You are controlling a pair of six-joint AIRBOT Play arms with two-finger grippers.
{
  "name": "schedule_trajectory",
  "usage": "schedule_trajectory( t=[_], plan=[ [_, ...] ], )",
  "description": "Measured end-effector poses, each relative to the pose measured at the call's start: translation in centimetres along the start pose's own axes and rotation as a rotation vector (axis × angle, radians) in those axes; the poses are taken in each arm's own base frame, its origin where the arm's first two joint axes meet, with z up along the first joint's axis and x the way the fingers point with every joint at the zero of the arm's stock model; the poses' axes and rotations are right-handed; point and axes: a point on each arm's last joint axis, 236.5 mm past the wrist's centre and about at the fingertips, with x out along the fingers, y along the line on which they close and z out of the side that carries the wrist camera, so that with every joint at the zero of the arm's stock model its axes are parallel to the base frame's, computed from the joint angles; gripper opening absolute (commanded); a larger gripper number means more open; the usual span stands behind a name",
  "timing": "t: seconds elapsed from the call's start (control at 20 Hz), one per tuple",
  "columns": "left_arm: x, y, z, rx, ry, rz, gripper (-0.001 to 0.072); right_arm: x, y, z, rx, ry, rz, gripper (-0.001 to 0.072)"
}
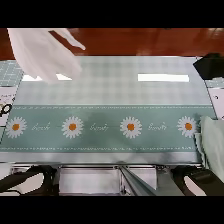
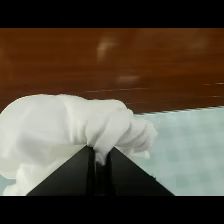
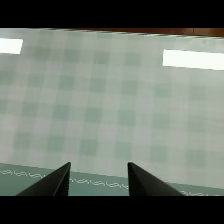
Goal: Fold the shirts.
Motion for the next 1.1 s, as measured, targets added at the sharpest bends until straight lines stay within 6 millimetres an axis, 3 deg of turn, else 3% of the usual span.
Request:
schedule_trajectory(
  t=[0.15,0.3,0.4,0.5,0.7,0.8,0.85,0.9,0.95,1.1],
  plan=[
    [-1.9,-6.2,-0.2,0.032,0.0,-0.149,0.0024,-2.2,-0.1,-0.3,0.0,-0.021,0.0,0.0409],
    [-1.3,-12.1,-3.8,0.076,0.094,-0.298,0.0025,-3.3,-0.2,-0.8,0.001,-0.02,0.0,0.0409],
    [0.0,-15.6,-8.4,0.112,0.215,-0.385,0.0025,-3.5,-0.2,-1.2,0.003,-0.008,-0.001,0.0409],
    [1.7,-18.4,-14.6,0.142,0.368,-0.452,0.0025,-3.5,-0.3,-1.6,0.004,0.003,-0.003,0.0409],
    [5.0,-22.4,-26.7,0.15,0.615,-0.526,0.0025,-2.5,-0.3,-2.2,0.018,0.017,-0.005,0.0409],
    [6.2,-24.6,-31.8,0.144,0.703,-0.57,0.0026,-1.3,-0.3,-2.0,0.022,0.019,-0.005,0.0409],
    [6.5,-25.7,-34.1,0.151,0.745,-0.595,0.0075,-0.6,-0.3,-1.8,0.022,0.017,-0.004,0.0409],
    [6.8,-26.8,-36.1,0.161,0.78,-0.618,0.0313,0.2,-0.2,-1.6,0.026,0.019,-0.001,0.0409],
    [7.0,-27.5,-37.7,0.169,0.805,-0.631,0.0501,1.0,0.0,-1.4,0.029,0.016,0.004,0.0409],
    [8.1,-26.7,-40.1,0.223,0.863,-0.607,0.0505,3.1,0.6,-0.4,0.044,-0.001,0.029,0.041]
  ],
)
